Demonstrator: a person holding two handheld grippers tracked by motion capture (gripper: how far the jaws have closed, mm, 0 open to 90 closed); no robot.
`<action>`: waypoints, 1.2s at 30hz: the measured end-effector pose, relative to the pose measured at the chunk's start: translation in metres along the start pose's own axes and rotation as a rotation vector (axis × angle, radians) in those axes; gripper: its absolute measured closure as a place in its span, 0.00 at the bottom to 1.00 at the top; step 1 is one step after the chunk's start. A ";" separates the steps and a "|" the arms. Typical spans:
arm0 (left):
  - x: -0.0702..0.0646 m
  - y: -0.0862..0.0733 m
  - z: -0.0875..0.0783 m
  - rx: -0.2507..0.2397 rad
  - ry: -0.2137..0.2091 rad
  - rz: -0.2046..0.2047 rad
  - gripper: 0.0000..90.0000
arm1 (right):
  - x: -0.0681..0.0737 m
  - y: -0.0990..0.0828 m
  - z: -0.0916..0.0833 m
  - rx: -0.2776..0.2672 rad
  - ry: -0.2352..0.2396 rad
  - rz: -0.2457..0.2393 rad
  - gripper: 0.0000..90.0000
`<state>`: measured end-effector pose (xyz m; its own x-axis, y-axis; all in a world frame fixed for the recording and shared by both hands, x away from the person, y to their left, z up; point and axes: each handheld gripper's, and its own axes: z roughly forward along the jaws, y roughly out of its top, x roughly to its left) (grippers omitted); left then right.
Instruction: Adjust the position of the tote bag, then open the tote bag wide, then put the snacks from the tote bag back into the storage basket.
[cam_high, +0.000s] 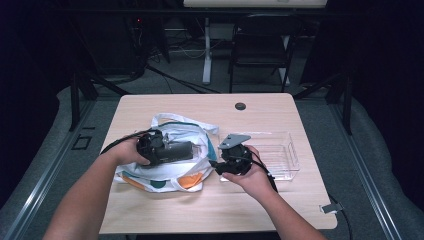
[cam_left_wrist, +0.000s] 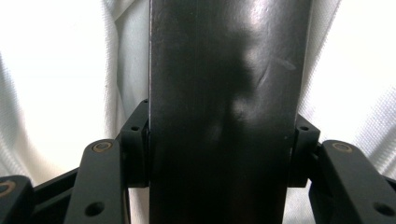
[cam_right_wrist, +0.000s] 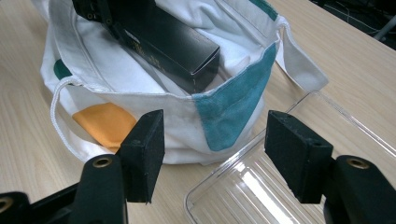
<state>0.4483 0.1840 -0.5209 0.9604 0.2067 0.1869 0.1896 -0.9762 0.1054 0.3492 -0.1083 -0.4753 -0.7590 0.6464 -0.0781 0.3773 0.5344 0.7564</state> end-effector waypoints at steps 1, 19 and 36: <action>0.000 0.000 -0.001 -0.001 0.004 -0.002 0.48 | 0.000 0.000 0.000 0.003 -0.002 0.000 0.42; -0.001 -0.003 -0.039 -0.017 0.036 -0.054 0.48 | 0.001 0.002 0.001 -0.003 0.003 -0.006 0.42; -0.006 -0.001 -0.070 -0.004 0.047 -0.054 0.48 | 0.002 0.004 -0.004 -0.016 0.001 -0.010 0.41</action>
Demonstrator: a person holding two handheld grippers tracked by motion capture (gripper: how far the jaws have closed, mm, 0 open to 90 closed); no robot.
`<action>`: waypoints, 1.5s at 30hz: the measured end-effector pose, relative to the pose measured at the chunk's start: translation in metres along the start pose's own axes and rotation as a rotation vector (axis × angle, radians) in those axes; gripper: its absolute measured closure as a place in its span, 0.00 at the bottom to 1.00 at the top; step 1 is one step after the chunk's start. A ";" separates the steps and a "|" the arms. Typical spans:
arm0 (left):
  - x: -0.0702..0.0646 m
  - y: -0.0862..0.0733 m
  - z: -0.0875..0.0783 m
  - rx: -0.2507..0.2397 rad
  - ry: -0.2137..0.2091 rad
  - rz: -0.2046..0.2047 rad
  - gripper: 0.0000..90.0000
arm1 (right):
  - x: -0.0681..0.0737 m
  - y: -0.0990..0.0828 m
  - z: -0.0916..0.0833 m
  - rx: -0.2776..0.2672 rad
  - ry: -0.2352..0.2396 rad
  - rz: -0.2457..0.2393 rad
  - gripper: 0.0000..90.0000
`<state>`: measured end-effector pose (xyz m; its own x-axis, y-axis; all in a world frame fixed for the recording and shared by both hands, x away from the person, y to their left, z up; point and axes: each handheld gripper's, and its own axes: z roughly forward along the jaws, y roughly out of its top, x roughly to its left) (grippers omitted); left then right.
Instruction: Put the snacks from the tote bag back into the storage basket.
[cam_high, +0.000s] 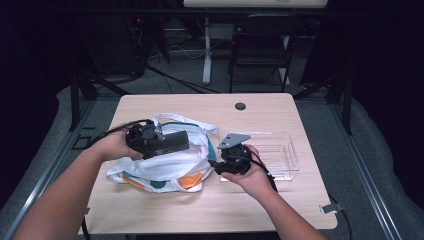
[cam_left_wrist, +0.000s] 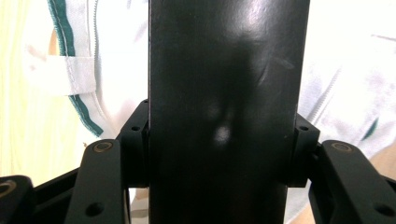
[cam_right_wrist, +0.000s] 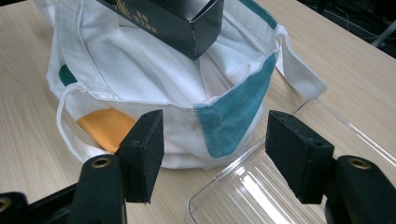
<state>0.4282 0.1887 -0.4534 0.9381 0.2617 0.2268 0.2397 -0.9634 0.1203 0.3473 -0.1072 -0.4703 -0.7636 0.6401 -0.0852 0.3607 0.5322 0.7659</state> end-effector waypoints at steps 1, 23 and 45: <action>0.000 0.000 -0.002 -0.003 0.000 -0.001 0.48 | 0.000 0.000 -0.001 -0.003 0.000 0.000 0.41; -0.010 0.011 -0.029 -0.020 -0.064 0.008 0.48 | 0.000 0.003 -0.003 0.051 0.103 0.012 0.44; -0.019 0.032 -0.050 -0.057 -0.091 0.042 0.48 | -0.012 0.033 -0.021 0.125 0.148 -0.143 0.44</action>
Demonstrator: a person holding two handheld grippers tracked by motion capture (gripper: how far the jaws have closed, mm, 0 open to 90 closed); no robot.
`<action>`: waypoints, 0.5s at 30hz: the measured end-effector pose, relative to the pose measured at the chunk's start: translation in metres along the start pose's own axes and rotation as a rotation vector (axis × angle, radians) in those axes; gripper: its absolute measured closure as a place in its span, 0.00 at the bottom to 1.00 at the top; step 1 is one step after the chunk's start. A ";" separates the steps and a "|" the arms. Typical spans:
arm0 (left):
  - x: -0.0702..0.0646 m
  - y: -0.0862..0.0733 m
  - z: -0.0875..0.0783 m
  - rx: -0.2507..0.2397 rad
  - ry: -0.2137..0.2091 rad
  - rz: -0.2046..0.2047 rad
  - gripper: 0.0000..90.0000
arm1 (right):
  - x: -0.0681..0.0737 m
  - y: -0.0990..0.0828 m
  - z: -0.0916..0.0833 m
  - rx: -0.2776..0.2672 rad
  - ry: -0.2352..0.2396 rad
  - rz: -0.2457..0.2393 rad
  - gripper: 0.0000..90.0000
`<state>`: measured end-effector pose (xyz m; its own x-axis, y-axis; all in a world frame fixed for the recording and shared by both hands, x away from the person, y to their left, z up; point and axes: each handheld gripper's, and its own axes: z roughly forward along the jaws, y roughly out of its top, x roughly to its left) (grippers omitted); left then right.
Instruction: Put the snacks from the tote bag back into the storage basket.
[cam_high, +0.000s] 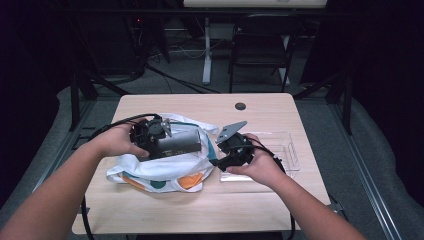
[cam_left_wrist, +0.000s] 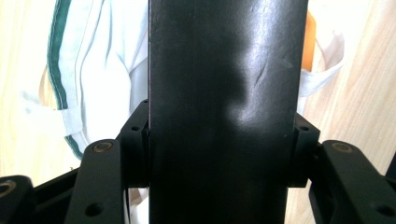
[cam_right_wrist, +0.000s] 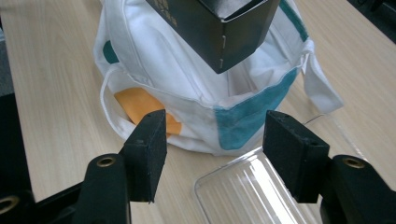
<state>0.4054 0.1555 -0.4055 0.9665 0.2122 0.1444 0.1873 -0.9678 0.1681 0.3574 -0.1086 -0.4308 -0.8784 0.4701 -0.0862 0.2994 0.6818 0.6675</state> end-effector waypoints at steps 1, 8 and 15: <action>-0.001 0.001 -0.001 -0.002 -0.002 0.000 0.48 | -0.001 0.001 -0.001 0.006 -0.003 -0.009 0.44; -0.002 0.007 -0.003 -0.019 -0.015 0.016 0.48 | -0.007 0.006 -0.009 0.022 -0.007 -0.032 0.43; -0.004 0.013 -0.005 -0.017 -0.009 0.021 0.48 | -0.013 0.013 -0.015 0.051 -0.001 -0.059 0.42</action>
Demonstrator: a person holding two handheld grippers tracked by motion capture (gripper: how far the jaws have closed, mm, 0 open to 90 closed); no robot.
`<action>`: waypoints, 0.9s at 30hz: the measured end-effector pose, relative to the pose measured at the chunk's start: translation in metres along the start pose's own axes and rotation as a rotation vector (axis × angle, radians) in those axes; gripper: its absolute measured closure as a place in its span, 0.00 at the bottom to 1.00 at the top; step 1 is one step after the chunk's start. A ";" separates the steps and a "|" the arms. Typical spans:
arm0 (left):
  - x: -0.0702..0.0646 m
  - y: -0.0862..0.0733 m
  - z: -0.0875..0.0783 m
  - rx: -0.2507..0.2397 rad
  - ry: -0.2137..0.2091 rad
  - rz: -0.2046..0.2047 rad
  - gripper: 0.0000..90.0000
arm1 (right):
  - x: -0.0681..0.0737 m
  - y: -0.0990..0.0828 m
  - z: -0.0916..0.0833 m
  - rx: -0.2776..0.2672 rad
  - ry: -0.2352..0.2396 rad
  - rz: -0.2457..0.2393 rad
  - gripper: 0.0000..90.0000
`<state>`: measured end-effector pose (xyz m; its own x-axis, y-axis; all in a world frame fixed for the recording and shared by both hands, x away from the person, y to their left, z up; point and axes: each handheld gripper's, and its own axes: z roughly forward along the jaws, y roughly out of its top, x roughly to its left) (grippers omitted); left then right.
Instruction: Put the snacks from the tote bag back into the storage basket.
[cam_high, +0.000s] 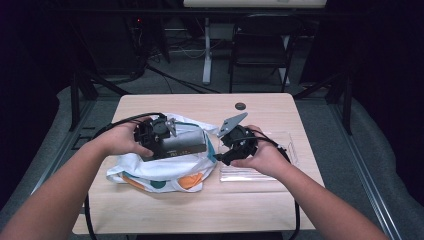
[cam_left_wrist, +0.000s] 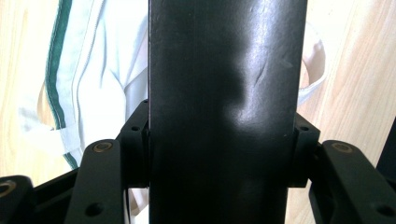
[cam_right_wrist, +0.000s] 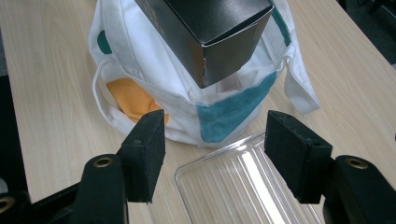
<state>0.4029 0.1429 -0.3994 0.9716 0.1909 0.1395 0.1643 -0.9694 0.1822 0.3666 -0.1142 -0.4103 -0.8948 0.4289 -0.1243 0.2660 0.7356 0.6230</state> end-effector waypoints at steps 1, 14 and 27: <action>0.000 0.001 -0.001 0.001 -0.003 0.000 0.48 | -0.001 0.001 -0.001 0.004 0.001 0.002 0.42; 0.001 0.009 -0.004 -0.012 -0.001 0.010 0.48 | -0.021 0.020 -0.016 0.041 0.014 -0.039 0.42; -0.003 0.022 -0.004 -0.010 -0.009 0.044 0.48 | -0.022 0.040 -0.012 0.101 0.045 -0.147 0.36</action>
<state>0.4032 0.1219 -0.3920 0.9794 0.1466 0.1389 0.1196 -0.9753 0.1858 0.3923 -0.1004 -0.3729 -0.9413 0.2906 -0.1719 0.1639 0.8384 0.5198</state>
